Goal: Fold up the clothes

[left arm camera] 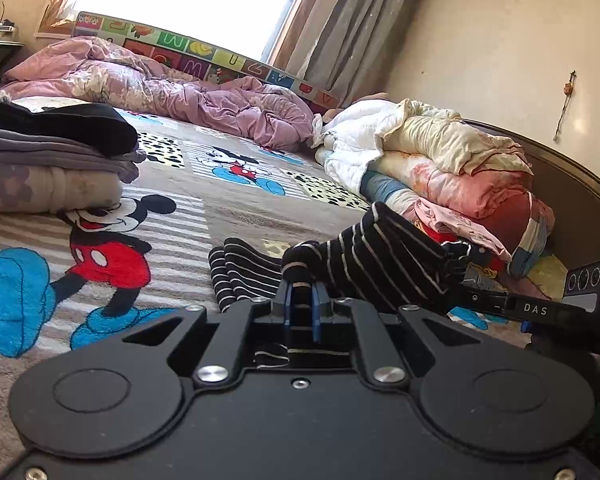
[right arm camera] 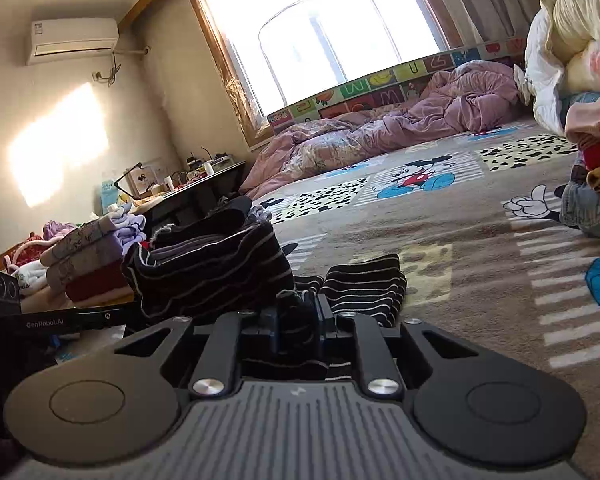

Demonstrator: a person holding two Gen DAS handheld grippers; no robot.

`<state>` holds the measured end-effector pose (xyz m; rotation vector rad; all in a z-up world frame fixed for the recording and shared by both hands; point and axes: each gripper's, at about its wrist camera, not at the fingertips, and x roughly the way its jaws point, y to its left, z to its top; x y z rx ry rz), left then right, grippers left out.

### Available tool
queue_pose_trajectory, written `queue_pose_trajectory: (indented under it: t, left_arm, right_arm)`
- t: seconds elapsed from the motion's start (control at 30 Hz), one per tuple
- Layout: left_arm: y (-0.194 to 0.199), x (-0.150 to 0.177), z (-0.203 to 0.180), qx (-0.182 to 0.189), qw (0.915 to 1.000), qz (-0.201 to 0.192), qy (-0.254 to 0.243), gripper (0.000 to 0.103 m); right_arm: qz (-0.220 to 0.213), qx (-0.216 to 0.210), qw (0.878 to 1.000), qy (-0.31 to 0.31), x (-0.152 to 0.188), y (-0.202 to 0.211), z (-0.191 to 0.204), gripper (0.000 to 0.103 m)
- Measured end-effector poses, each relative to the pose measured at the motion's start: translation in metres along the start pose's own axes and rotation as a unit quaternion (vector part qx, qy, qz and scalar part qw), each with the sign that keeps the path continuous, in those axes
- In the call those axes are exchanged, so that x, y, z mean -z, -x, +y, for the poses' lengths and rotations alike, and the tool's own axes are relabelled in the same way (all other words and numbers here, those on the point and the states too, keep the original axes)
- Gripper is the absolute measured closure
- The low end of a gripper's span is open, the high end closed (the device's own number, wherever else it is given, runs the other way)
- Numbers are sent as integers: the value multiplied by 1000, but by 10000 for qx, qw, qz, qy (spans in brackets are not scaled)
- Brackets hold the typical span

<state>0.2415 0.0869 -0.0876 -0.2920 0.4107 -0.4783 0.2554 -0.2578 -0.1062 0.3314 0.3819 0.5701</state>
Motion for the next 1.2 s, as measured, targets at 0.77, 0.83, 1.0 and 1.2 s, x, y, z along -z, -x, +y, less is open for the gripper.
queue_pose_trajectory:
  t: [0.77, 0.83, 1.0, 1.2]
  left_arm:
    - [-85, -25, 51, 80, 9987, 351, 374, 96]
    - [-89, -24, 55, 63, 9982, 400, 448, 96]
    - [-92, -21, 60, -7, 9971, 501, 566, 96]
    - [-97, -18, 58, -164, 9969, 590, 500, 96]
  right_arm:
    - [231, 111, 9979, -596, -31, -78, -53, 84]
    - [295, 116, 9970, -706, -31, -84, -59, 84]
    - [493, 159, 9951, -839, -29, -98, -69, 84]
    - [551, 296, 9916, -1133, -26, -105, -81, 73]
